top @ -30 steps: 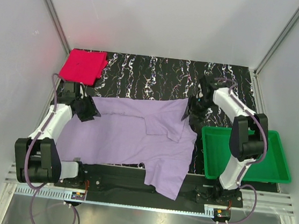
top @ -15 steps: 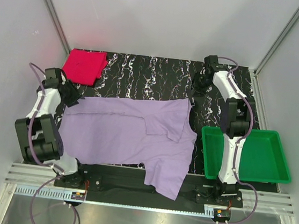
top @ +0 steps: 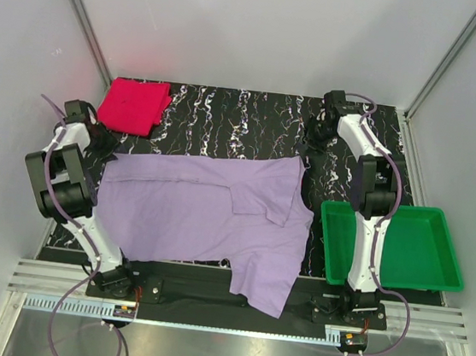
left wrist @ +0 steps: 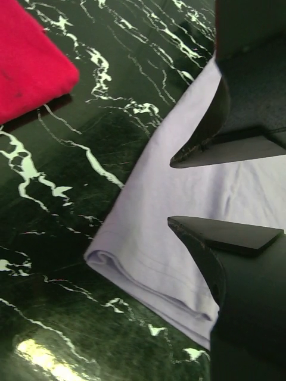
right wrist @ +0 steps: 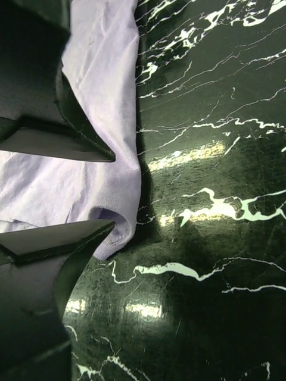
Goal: Fold and stack the t-shirts
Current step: Fold the tshirt
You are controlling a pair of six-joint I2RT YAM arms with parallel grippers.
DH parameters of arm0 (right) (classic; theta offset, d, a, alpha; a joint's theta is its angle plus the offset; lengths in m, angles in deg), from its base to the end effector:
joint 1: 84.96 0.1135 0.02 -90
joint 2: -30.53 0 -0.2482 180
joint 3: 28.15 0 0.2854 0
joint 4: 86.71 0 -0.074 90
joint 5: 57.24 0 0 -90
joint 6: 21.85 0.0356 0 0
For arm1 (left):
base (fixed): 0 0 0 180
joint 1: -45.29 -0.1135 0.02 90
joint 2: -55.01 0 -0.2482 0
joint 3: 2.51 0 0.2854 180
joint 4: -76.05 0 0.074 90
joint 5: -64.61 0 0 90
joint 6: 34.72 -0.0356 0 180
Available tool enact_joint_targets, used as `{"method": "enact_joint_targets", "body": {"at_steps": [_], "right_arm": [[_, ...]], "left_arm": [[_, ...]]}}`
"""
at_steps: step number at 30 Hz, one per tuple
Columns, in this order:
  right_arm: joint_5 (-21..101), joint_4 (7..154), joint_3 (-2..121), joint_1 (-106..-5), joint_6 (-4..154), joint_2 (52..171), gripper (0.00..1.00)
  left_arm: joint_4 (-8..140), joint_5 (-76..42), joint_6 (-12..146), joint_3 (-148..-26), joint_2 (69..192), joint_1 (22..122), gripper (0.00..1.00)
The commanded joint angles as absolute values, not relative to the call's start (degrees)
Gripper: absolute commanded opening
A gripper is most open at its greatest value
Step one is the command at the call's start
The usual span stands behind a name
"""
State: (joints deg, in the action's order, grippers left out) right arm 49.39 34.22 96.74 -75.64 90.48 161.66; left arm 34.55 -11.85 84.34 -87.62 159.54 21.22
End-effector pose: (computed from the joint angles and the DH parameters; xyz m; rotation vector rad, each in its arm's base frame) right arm 0.5037 0.0930 0.1712 0.2245 2.7462 0.5516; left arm 0.3725 0.1573 0.1639 -1.1017 2.3841 -0.3410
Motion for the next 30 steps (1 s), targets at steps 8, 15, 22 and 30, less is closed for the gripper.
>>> {"method": "enact_joint_targets", "body": {"at_steps": [8, 15, 22, 30], "right_arm": [[51.31, 37.3, 93.6, -75.47, 93.81, 161.23, 0.48], [52.1, 37.83, 93.76, -75.47, 95.13, 162.81, 0.43], [45.43, 38.79, 99.82, -75.82, 93.47, 165.27, 0.18], [42.78, 40.81, 107.99, -77.22, 93.9, 169.31, 0.0]], "left_arm": [[36.41, -10.8, 84.99, -92.52, 164.43, 20.77, 0.43], [36.32, -10.72, 84.55, -92.96, 166.45, 20.69, 0.43], [36.06, -11.07, 84.46, -93.49, 168.65, 20.16, 0.43], [36.06, -10.63, 84.72, -94.89, 171.72, 19.81, 0.43]]}}
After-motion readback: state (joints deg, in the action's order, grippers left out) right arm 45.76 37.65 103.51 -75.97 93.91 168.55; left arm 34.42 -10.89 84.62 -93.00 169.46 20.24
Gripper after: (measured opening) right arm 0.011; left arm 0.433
